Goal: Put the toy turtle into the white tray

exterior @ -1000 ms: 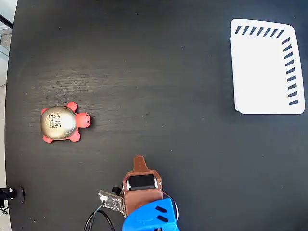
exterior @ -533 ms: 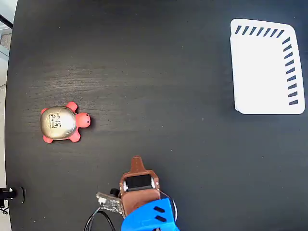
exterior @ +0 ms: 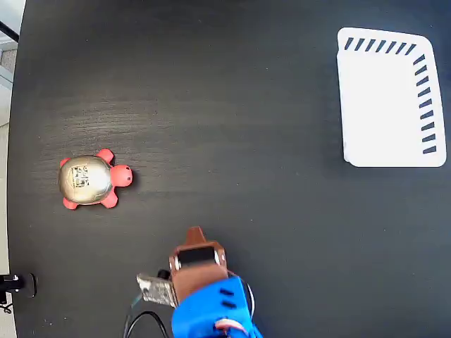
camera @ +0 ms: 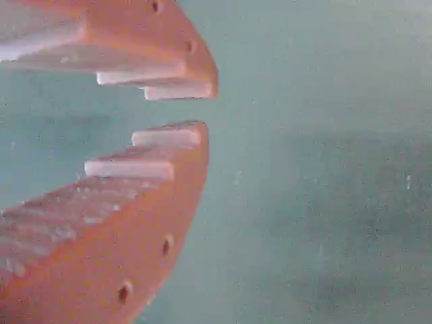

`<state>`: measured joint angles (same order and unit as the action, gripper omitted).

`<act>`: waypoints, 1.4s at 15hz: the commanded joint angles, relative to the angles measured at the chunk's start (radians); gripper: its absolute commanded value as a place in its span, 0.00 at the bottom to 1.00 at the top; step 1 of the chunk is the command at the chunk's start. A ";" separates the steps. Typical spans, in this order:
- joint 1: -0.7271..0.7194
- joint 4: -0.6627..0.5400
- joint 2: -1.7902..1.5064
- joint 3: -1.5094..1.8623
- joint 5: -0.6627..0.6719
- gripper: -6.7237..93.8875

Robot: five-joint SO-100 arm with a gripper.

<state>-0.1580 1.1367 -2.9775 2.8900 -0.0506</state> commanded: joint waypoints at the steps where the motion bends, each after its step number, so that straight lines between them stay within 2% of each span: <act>1: -0.034 -0.058 0.198 -0.216 -0.048 0.07; 3: -0.081 -0.025 0.437 -0.430 -0.123 0.07; 9: -0.296 0.230 0.928 -1.052 -0.354 0.07; 12: -0.359 0.351 1.161 -1.342 -0.377 0.07; 16: -0.371 0.477 1.454 -1.585 -0.339 0.08; 18: -0.399 0.537 1.506 -1.628 -0.304 0.31; 21: -0.439 0.540 1.508 -1.624 -0.296 0.51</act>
<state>-0.5691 1.6659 -1.4404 1.3131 -0.3359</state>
